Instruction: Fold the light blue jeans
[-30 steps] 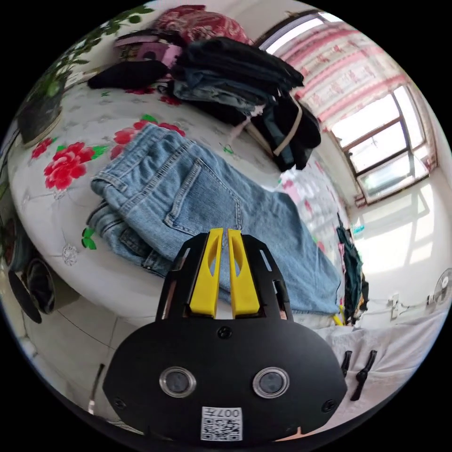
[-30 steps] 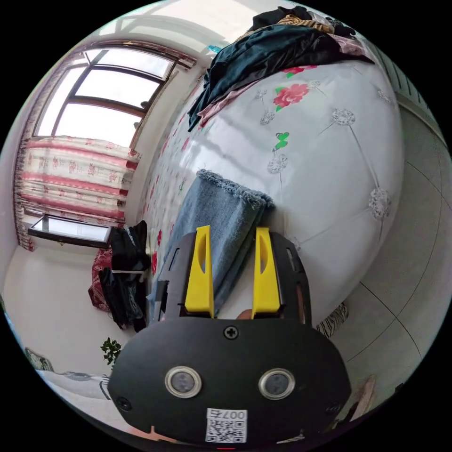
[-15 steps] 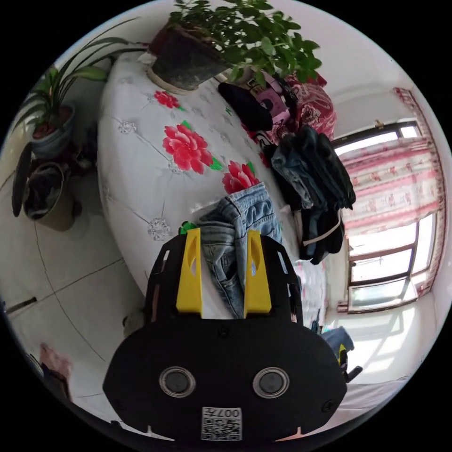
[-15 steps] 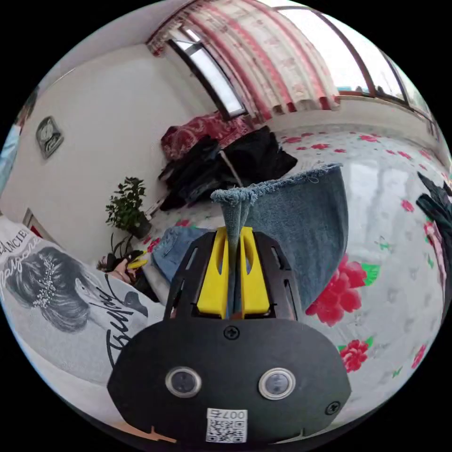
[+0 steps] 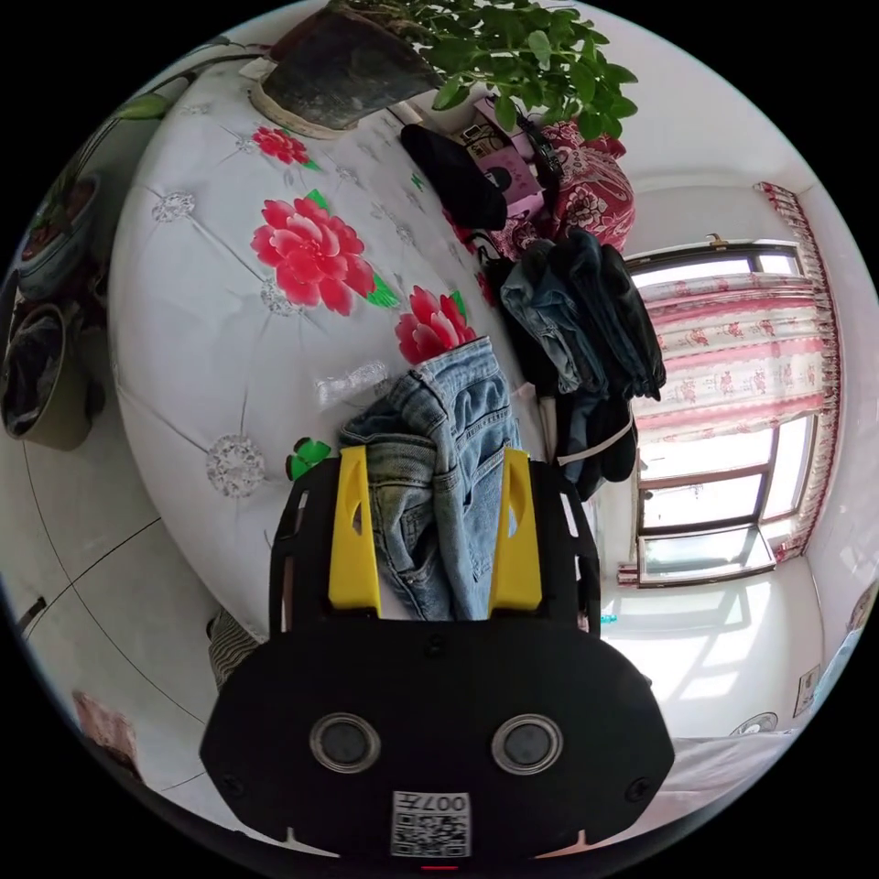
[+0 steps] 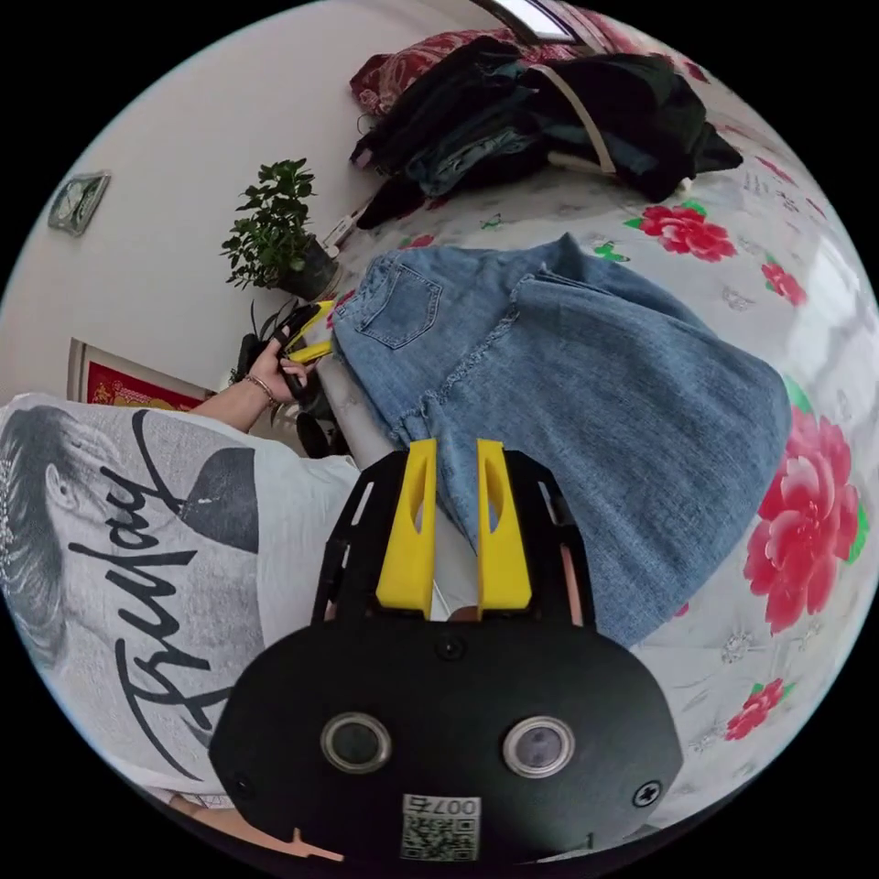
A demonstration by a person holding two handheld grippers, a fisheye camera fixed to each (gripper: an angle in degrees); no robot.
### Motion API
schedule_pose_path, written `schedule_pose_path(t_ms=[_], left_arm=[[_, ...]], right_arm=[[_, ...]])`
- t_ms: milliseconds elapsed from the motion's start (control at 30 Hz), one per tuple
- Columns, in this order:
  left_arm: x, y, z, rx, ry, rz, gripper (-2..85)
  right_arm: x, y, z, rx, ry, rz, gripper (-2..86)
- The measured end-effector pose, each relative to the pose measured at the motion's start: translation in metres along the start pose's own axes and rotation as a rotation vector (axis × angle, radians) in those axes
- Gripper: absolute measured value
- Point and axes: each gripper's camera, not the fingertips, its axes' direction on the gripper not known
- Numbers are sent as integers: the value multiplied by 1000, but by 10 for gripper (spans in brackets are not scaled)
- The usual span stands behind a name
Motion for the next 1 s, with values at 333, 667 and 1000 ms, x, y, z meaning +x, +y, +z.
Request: schedule_pose_path(t_ms=[333,667,1000], left_arm=[[-43,21,19,-11,71,-131,61],[210,116,42,-215,416,570,51],[372,446,250,-1006,509,1111,62]], right_arm=[[22,38,-28,156,-16,146,38],[48,70,-86,338,7,240,40],[118,143,-146,609,-51,532,64]])
